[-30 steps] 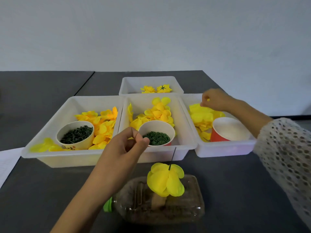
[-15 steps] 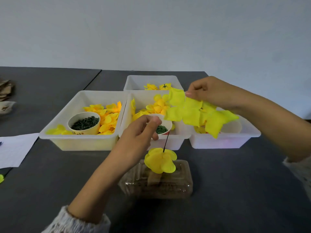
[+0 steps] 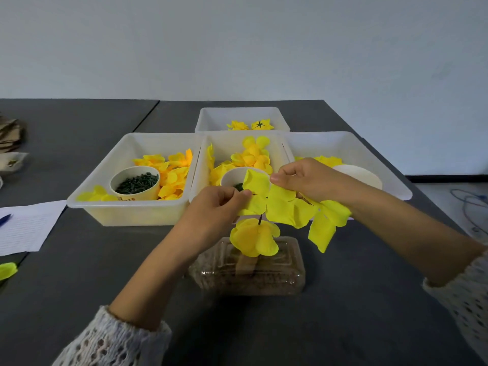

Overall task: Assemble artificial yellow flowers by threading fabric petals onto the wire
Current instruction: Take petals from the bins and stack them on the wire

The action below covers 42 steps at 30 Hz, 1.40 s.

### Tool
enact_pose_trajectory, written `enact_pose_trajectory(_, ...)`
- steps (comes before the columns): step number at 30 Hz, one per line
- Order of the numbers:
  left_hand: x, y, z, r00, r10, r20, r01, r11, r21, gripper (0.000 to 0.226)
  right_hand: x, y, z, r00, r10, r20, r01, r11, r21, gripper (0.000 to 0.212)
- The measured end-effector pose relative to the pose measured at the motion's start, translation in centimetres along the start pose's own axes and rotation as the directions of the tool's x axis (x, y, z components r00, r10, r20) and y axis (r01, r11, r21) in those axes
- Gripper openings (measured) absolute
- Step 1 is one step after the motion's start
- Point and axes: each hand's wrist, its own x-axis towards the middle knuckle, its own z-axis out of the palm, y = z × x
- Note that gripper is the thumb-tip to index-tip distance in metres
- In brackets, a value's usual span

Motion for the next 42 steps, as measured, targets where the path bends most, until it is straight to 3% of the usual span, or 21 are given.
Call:
enact_pose_trajectory(3,0.2,-0.7,0.5,0.998,-0.048,0.040,0.048,0.999,0.006,0.053,-0.2,0.7,0.6,1.000,0.020,0.017,-0.020,1.000,0.005,0.048)
enact_pose_trajectory(7,0.5,-1.2,0.9,0.999,-0.031,0.020,0.030,0.999,0.040,0.051,-0.4,1.2,0.5,0.995,0.087,0.058,-0.091,0.993,0.071,0.073)
enact_pose_trajectory(14,1.3,-0.8,-0.1,1.000,-0.003,0.018,0.004,0.998,-0.060,0.047,-1.4,2.4,-0.5,0.972,-0.016,0.235,-0.056,0.953,0.298,0.027)
enact_pose_trajectory(17,1.5,-0.5,-0.6,0.999,-0.012,0.052,0.018,0.993,-0.113,0.049,-1.9,2.4,-0.7,0.945,-0.097,0.313,-0.039,0.915,0.403,0.048)
enact_pose_trajectory(21,1.9,0.1,-0.7,0.990,-0.101,0.095,0.117,0.976,-0.184,0.058,-2.0,2.2,-0.4,0.963,-0.118,0.242,0.002,0.901,0.434,0.028)
enact_pose_trajectory(24,1.6,0.0,-0.7,0.988,-0.104,0.118,0.126,0.972,-0.199,0.062,-1.8,2.7,-0.2,0.975,-0.096,0.202,0.006,0.914,0.406,0.029)
enact_pose_trajectory(33,1.6,-0.9,-0.6,0.995,-0.049,0.086,0.065,0.979,-0.195,0.058,-2.0,3.6,0.5,0.959,-0.115,0.260,-0.005,0.908,0.418,0.026)
enact_pose_trajectory(38,2.3,-0.6,0.0,0.985,-0.159,0.066,0.170,0.960,-0.222,0.068,-2.0,3.5,0.3,0.954,-0.098,0.284,-0.017,0.927,0.376,0.033)
enact_pose_trajectory(42,2.3,0.0,0.1,0.999,-0.037,0.000,0.037,0.984,-0.175,0.048,-1.7,3.5,0.1,0.951,-0.104,0.292,-0.006,0.936,0.351,0.032)
